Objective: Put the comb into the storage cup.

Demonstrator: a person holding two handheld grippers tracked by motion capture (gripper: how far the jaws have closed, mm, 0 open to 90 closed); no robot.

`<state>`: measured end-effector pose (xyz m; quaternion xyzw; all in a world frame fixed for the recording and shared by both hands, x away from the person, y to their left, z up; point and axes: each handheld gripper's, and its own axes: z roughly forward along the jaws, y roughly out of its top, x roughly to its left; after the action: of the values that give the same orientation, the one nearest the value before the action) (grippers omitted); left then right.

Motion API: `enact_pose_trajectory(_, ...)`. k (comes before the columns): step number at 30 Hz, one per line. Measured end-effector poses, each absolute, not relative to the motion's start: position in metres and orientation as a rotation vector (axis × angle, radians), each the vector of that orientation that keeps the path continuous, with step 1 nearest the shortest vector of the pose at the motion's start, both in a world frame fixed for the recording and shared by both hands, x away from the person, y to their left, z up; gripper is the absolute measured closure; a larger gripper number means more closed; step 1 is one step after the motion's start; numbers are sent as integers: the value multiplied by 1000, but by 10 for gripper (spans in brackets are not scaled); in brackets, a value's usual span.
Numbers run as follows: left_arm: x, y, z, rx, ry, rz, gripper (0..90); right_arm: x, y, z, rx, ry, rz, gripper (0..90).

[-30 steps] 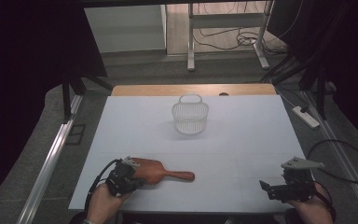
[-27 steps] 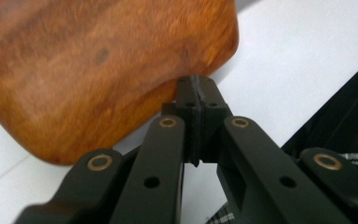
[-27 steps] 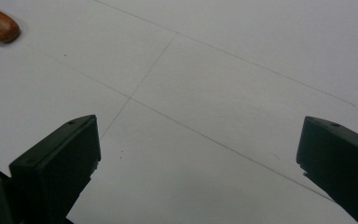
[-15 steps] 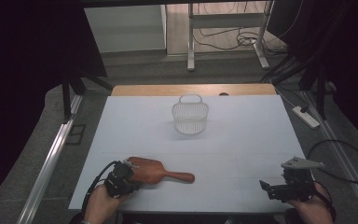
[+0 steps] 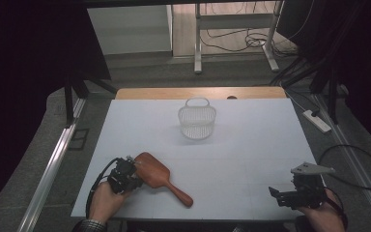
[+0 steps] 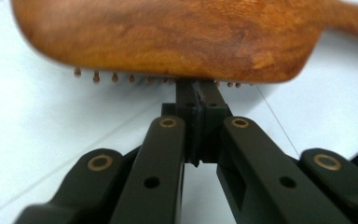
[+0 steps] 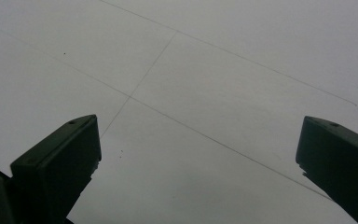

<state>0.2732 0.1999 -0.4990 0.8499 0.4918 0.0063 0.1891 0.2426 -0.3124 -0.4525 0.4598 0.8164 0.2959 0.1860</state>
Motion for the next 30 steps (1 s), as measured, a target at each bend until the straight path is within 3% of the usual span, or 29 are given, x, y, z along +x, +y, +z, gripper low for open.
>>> enact_pose_trajectory(30,345,191,-495,2377,1371,94,890,244,-312,-453,1304,2305,827,4)
